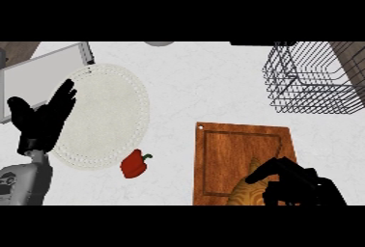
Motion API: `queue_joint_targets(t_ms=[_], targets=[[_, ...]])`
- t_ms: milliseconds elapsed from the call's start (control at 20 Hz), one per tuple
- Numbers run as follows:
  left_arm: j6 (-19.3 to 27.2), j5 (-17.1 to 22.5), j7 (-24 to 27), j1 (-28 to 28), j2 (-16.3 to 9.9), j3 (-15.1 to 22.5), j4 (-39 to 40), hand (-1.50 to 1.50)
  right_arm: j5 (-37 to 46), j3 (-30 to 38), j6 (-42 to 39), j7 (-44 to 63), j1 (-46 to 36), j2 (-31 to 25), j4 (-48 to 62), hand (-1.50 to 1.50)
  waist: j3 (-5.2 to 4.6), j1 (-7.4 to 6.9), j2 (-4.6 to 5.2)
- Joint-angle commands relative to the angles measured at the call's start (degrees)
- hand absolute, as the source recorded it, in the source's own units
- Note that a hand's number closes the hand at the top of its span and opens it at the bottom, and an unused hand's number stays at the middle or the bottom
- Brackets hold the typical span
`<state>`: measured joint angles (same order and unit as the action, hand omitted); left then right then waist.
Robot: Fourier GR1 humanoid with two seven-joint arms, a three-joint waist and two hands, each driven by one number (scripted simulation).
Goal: Pick the croissant from the cutting board and place it in the basket
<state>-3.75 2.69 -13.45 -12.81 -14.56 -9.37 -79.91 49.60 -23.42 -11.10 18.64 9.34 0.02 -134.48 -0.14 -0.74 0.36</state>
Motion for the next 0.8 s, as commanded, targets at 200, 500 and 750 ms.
queue_joint_targets(t_ms=[200,500,750], targets=[[-0.14,-0.39,0.01,0.04,0.29,0.58,-0.86,0.0,-3.25,18.12,-7.0,18.53,-30.91,-0.02,4.53,1.5,0.06,-0.26,-0.18],[-0.6,-0.12,2.13,1.21,-0.73,-1.3,0.91,0.0,-14.34,37.51,-9.39,13.34,-39.22,-10.18,14.62,1.5,0.15,0.62,-0.25],[-0.86,-0.16,1.33,0.77,0.13,-0.64,1.34,0.0,-19.34,43.49,-7.4,1.78,-39.04,-16.32,27.26,1.5,0.16,0.58,-0.27]])
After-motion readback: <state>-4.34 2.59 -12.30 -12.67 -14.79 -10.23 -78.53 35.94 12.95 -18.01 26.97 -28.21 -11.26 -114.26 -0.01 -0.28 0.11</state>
